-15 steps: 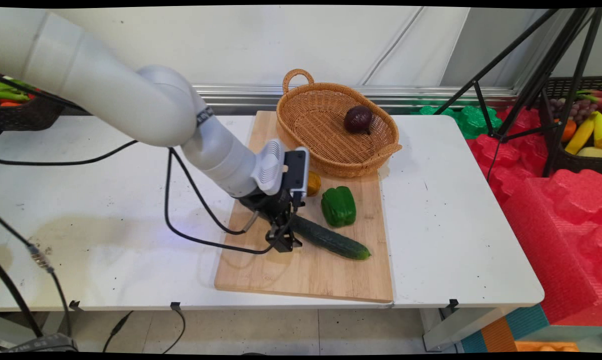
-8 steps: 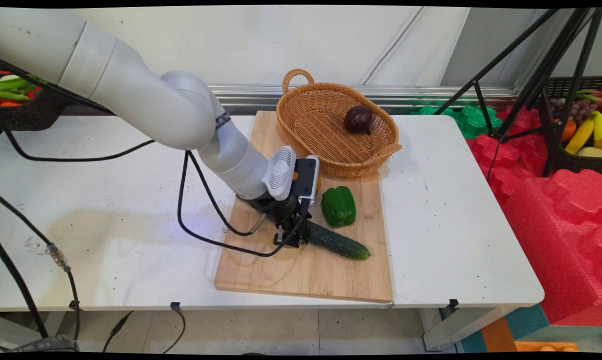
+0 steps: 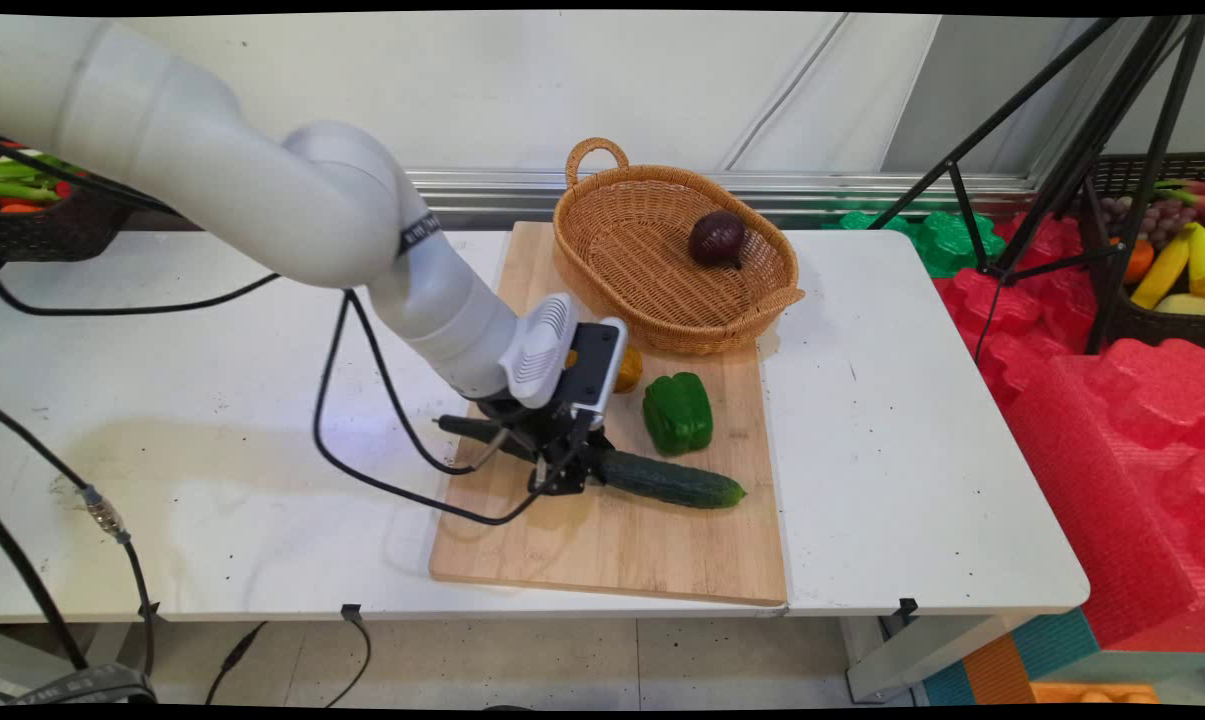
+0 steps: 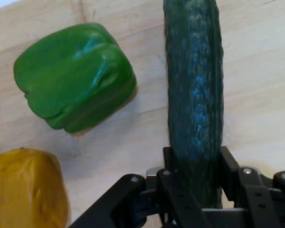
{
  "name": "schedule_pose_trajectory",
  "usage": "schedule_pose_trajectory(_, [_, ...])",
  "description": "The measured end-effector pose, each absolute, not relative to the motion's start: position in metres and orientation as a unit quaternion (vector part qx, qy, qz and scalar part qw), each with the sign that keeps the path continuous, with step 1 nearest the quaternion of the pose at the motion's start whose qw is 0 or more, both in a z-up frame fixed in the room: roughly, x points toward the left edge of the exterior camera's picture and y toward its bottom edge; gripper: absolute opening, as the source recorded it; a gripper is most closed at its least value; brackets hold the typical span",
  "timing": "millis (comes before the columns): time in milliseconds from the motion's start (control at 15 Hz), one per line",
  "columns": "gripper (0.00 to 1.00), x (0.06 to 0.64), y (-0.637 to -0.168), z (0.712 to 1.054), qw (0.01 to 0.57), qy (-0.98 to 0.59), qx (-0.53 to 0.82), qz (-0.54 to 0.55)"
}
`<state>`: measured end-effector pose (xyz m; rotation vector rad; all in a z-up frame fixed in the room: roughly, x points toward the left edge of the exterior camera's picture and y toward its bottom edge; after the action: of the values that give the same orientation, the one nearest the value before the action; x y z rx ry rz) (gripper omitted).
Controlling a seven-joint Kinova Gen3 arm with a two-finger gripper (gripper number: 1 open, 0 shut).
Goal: Place the picked object in the vegetable basket
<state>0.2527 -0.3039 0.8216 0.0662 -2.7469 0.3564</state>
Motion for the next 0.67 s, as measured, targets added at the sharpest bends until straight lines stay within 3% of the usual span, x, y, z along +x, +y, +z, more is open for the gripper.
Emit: schedule_pose_trajectory(667, [0.00,0.286,-0.285,0.935,0.231,-0.947,0.123,0.188])
